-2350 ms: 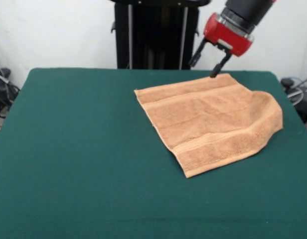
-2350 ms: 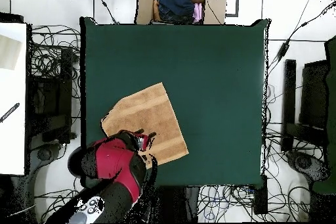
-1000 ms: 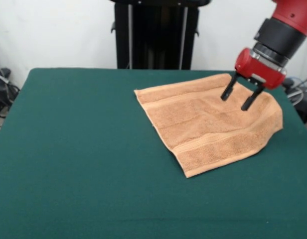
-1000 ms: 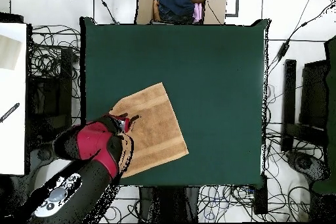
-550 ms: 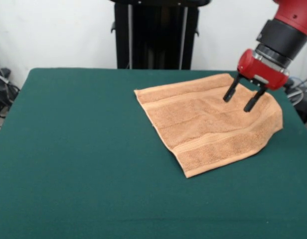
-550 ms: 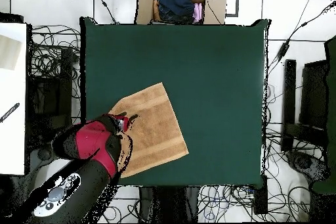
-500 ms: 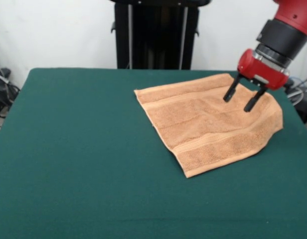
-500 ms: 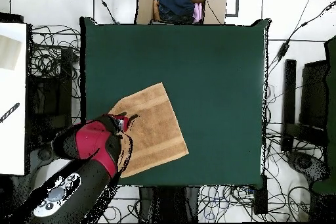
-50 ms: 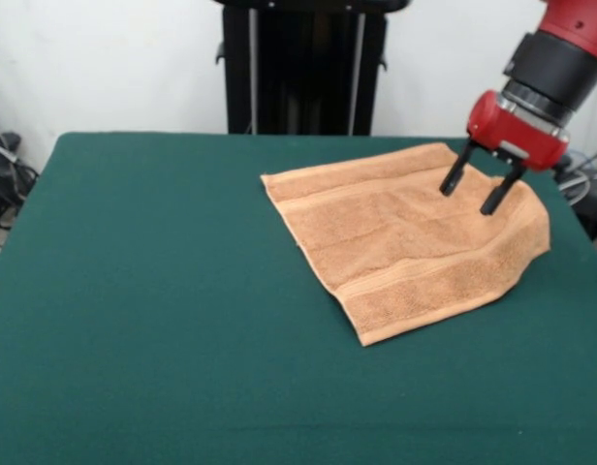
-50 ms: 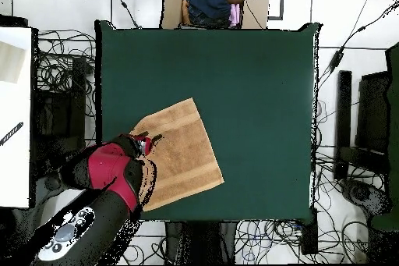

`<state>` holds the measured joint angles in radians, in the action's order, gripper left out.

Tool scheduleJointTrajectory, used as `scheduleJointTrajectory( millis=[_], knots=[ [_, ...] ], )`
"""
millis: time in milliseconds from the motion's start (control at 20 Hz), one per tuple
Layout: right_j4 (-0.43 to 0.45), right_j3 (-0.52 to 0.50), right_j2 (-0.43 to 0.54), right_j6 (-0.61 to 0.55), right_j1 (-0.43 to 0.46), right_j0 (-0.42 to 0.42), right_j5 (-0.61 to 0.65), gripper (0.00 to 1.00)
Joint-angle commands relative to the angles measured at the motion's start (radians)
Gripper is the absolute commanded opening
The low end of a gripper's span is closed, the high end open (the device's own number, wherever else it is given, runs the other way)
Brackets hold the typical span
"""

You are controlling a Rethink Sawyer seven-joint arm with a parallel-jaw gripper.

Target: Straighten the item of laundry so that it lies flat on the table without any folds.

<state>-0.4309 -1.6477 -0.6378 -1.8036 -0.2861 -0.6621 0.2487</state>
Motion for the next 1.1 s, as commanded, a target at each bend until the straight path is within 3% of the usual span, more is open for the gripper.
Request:
scheduleJointTrajectory(
  millis=[50,500,1100],
  knots=[
    [-0.055,0.020,0.107,-0.258,0.000,0.024,0.059,1.00],
    [-0.069,0.055,0.058,-0.282,0.048,-0.028,0.073,1.00],
    [-0.015,-0.014,0.084,-0.202,-0.019,0.020,0.045,1.00]
  ],
)
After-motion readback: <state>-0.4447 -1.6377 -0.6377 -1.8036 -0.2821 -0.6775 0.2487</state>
